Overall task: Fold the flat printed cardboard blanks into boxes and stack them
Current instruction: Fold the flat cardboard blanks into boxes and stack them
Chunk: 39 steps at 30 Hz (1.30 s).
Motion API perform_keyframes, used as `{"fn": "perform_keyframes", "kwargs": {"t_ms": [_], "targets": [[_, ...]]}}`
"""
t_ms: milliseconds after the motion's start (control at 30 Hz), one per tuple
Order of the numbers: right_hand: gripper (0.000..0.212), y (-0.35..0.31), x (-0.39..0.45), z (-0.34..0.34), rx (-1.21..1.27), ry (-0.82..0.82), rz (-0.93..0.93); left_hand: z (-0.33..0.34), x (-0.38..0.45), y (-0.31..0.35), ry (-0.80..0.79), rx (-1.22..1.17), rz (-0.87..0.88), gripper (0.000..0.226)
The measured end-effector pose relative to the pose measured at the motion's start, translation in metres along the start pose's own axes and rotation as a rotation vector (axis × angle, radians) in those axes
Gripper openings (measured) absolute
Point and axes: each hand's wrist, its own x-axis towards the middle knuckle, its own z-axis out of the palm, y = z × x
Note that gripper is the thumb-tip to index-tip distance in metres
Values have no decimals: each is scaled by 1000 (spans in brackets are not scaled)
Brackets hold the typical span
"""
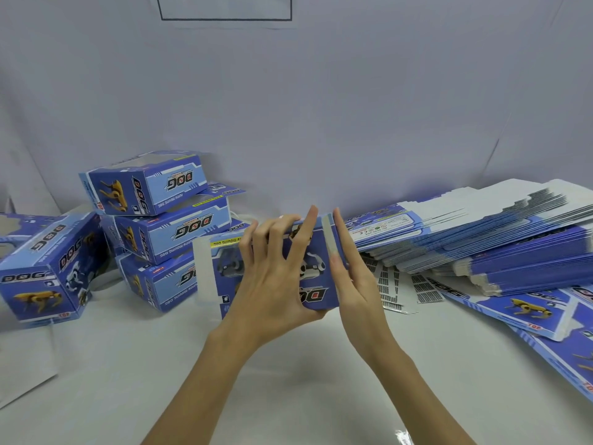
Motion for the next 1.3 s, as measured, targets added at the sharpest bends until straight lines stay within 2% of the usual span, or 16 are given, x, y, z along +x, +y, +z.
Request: {"fn": "perform_keyframes", "kwargs": {"t_ms": [233, 500, 600, 800, 967, 1067, 1167, 1300], "targets": [[53, 2, -1, 0, -17, 48, 32, 3, -2, 1, -6, 1, -28, 124], [52, 5, -3, 0, -220, 89, -56, 1, -4, 4, -58, 9, -34, 124], [52, 6, -3, -2, -207, 102, -62, 0, -3, 6, -55, 21, -19, 122], [51, 7, -2, -2, -211, 67, -117, -1, -3, 5, -33, 24, 4, 108], [56, 8, -3, -7, -275, -2, -196, -9, 1, 1, 53, 18, -25, 100], [55, 7, -6, -3, -261, 14, -240, -14, 3, -4, 81, -30, -63, 99], [52, 11, -8, 8, -278, 60, -252, -15, 3, -2, 66, -7, -4, 88], [53, 10, -9, 12, -105, 69, -179, -13, 3, 3, 28, 10, 33, 80]]}}
